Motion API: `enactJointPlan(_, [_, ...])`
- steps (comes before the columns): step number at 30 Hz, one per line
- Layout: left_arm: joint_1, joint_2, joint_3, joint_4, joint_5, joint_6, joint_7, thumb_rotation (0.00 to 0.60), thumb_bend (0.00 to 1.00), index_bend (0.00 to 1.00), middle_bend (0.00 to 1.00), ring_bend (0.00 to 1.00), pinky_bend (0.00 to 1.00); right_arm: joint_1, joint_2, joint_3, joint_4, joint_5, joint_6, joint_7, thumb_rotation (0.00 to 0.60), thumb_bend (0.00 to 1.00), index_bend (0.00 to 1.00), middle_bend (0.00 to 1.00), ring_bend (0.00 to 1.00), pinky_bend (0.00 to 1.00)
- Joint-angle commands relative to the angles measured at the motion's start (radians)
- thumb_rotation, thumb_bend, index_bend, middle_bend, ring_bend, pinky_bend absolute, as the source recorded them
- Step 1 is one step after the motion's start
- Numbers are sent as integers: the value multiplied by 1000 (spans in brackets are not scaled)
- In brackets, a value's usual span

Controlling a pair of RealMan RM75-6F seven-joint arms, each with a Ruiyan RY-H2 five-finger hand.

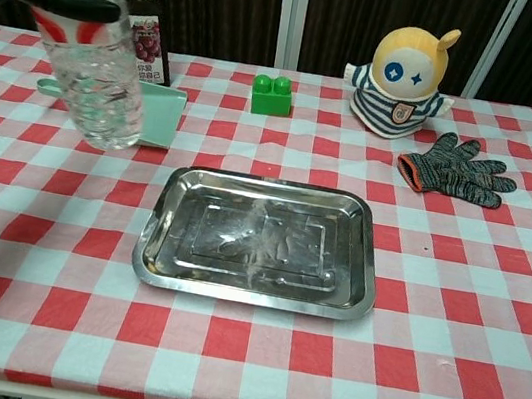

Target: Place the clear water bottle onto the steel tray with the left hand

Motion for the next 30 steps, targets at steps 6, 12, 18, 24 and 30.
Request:
enactJointPlan(6, [-7, 40, -34, 27, 18, 29, 19, 600, 206, 588, 645, 531, 576, 2, -1, 4, 3, 4, 0, 4, 600, 101, 0, 0, 0, 0])
enactJointPlan(12, [-5, 83, -71, 55, -48, 6, -15, 600, 209, 587, 645, 532, 576, 4, -4, 2, 5, 5, -6, -1, 600, 101, 0, 0, 0, 0])
enactJointPlan(18, [-54, -1, -32, -1, 45, 36, 68, 600, 209, 583, 641, 531, 576, 0, -4, 2, -4, 0, 7, -11, 600, 101, 0, 0, 0, 0])
enactJointPlan(24, [-9, 110, -81, 52, -50, 44, 63, 600, 209, 583, 641, 531, 574, 1, -3, -3, 0, -7, 4, -2, 600, 101, 0, 0, 0, 0])
enactJointPlan(30, [-41, 31, -29, 8, -2, 31, 73, 600, 210, 583, 641, 531, 573, 1, -7, -4, 4, -7, 4, -8, 600, 101, 0, 0, 0, 0])
